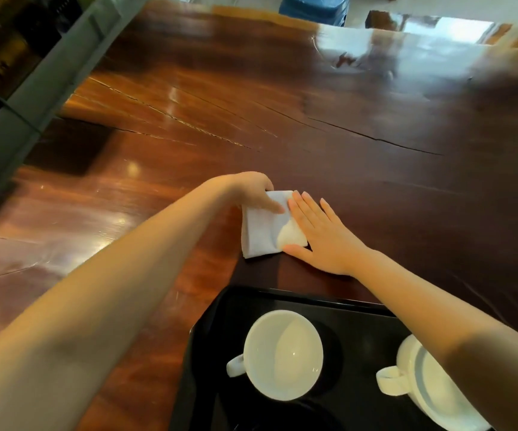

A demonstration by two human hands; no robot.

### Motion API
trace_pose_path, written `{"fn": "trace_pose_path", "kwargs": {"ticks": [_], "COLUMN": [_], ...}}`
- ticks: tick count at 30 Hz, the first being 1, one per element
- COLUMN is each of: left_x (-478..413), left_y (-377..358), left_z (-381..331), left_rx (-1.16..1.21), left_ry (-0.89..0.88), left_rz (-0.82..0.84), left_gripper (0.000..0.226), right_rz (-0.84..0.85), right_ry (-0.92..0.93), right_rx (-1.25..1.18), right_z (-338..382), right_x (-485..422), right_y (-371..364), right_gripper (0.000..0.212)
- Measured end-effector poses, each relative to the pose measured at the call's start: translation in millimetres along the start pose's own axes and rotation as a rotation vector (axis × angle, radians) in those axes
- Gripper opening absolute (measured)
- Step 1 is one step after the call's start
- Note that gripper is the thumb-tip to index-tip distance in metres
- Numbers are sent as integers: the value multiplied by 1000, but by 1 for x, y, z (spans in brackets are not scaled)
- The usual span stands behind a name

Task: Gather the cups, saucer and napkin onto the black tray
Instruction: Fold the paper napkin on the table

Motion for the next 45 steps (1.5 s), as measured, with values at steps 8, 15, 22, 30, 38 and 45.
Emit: {"fn": "trace_pose_path", "kwargs": {"ticks": [8,15,22,30,38,45], "left_x": [28,50,52,66,89,113], "left_y": [0,-21,-47,-6,9,1], "left_z": [11,1,1,0,-45,-106], "left_rx": [733,1320,1610,1052,724,675], "left_ry": [-136,-253,-110,51,87,-13], "left_rz": [-111,-319,-244,-836,-948,-828], "left_gripper": [33,42,37,21,37,34], "right_rz": [-215,-337,-558,-627,-676,-706], "right_ry": [-325,-919,-862,-876,-914,-958], "right_rx": [-645,-1193,-815,-679,-577,-584], "right_z": [-22,-15,-19,-19,-24,-29], "right_x": [-2,-16,-13,-6,39,119], "right_y": [36,27,46,69,115,138], "right_gripper": [55,62,43,38,46,45]}}
Point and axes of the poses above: each hand's wrist, its own x-axis away from the middle knuckle, its own y-axis out of the back of the hand, z = x × y, the point moved 8 cm from there along -x, towards the middle knuckle, and after that the axes turned 2 degrees about -y, right-handed, at the moved point
